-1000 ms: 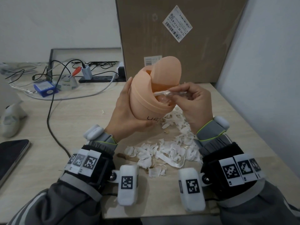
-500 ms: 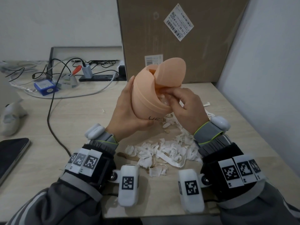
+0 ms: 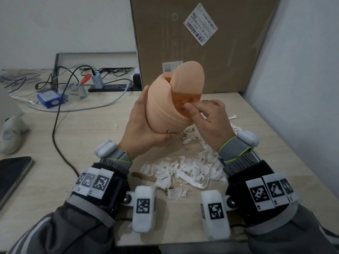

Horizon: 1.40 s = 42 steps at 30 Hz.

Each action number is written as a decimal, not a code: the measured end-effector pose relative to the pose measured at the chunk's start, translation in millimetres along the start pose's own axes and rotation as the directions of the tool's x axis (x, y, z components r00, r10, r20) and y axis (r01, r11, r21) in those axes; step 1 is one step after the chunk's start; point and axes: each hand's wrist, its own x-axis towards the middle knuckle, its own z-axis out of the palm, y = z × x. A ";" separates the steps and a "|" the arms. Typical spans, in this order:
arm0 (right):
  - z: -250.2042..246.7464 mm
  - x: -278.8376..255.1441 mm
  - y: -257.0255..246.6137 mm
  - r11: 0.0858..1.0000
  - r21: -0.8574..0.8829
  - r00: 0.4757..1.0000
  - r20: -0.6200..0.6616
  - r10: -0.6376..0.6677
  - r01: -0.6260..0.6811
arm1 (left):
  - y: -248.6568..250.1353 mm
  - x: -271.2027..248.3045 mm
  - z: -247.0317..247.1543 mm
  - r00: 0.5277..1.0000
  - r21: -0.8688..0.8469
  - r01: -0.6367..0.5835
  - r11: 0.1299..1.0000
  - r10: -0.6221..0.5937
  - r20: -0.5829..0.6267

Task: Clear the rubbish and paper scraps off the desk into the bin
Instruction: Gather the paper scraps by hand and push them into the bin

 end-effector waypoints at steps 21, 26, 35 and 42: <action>-3.2 2.9 5.2 0.991 0.126 0.970 -0.245 -0.017 0.049 | 5.9 -1.3 -0.1 1.000 -0.058 -0.023 0.998 0.023 -0.008; -0.8 1.5 0.6 0.968 0.250 0.987 -0.155 0.034 0.006 | 5.7 -1.5 0.0 1.000 -0.071 -0.023 0.997 0.024 0.010; -1.9 0.8 -1.0 0.993 0.101 0.997 -0.062 -0.049 0.056 | 6.4 -1.6 -0.2 0.999 -0.096 -0.024 0.995 0.028 0.034; -7.1 -0.2 -3.3 0.989 0.132 0.986 -0.161 -0.041 0.062 | 7.8 -1.5 -1.1 1.000 -0.076 -0.013 0.997 0.013 0.002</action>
